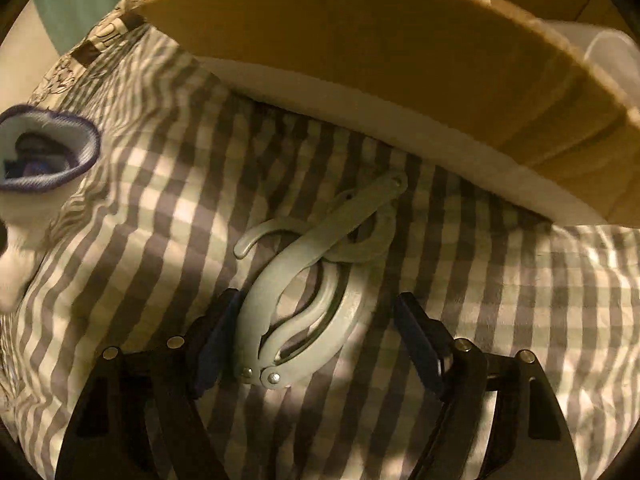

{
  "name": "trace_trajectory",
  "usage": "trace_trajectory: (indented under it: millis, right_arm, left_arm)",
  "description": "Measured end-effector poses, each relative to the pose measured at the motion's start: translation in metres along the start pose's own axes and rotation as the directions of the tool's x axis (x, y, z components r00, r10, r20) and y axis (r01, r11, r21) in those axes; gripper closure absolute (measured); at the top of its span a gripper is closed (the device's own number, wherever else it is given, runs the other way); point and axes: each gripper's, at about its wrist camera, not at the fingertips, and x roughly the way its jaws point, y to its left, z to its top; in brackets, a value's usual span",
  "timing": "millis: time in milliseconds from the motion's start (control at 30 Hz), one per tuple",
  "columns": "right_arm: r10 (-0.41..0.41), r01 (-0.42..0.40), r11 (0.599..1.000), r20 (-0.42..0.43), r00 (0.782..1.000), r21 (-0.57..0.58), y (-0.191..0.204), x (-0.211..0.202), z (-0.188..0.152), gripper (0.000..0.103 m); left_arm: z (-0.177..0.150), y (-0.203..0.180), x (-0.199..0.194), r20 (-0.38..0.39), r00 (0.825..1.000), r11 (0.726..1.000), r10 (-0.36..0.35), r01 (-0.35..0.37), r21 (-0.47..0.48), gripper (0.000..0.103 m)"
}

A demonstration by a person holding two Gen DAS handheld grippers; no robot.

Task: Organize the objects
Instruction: 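Grasp the white sock with the left tool and lift it toward the box, then grasp the grey plastic hanger with the right tool while the left tool holds the sock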

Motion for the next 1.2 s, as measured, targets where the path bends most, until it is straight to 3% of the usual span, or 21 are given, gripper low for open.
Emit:
trace_trajectory:
  millis: [133,333,700,733,767,933,1200]
  right_arm:
    - [0.026,-0.026,1.0,0.0,1.0,-0.01,-0.001,-0.003,-0.004,0.045]
    - [0.015,-0.015,0.999,0.009,1.0,-0.029,-0.005,-0.022,-0.019,0.051]
    - [0.02,-0.015,0.996,0.058,0.998,-0.09,-0.016,-0.088,-0.052,0.054]
    - [0.024,-0.018,0.996,0.065,0.998,-0.09,-0.018,-0.095,-0.056,0.067]
    - [0.036,-0.03,0.995,0.068,0.997,-0.092,-0.023,-0.101,-0.06,0.095]
    - [0.024,-0.018,0.995,0.067,0.997,-0.093,-0.026,-0.112,-0.068,0.101]
    - [0.104,-0.097,0.992,0.08,0.991,-0.08,-0.038,-0.123,-0.078,0.103]
  left_arm:
    - [-0.001,-0.001,-0.006,-0.002,1.0,1.0,-0.008,0.008,-0.001,0.056]
    - [-0.006,-0.004,-0.018,-0.002,1.0,1.0,-0.012,0.012,0.009,0.056]
    - [-0.011,-0.018,-0.045,-0.002,0.996,0.996,-0.09,0.09,-0.001,0.056]
    - [-0.011,-0.02,-0.049,0.001,0.996,0.996,-0.091,0.091,0.0,0.056]
    - [-0.011,-0.022,-0.051,0.004,0.996,0.996,-0.09,0.09,0.002,0.056]
    - [-0.014,-0.033,-0.061,0.004,0.994,0.994,-0.111,0.111,0.013,0.056]
    - [-0.018,-0.049,-0.066,-0.002,0.993,0.993,-0.115,0.115,0.037,0.056]
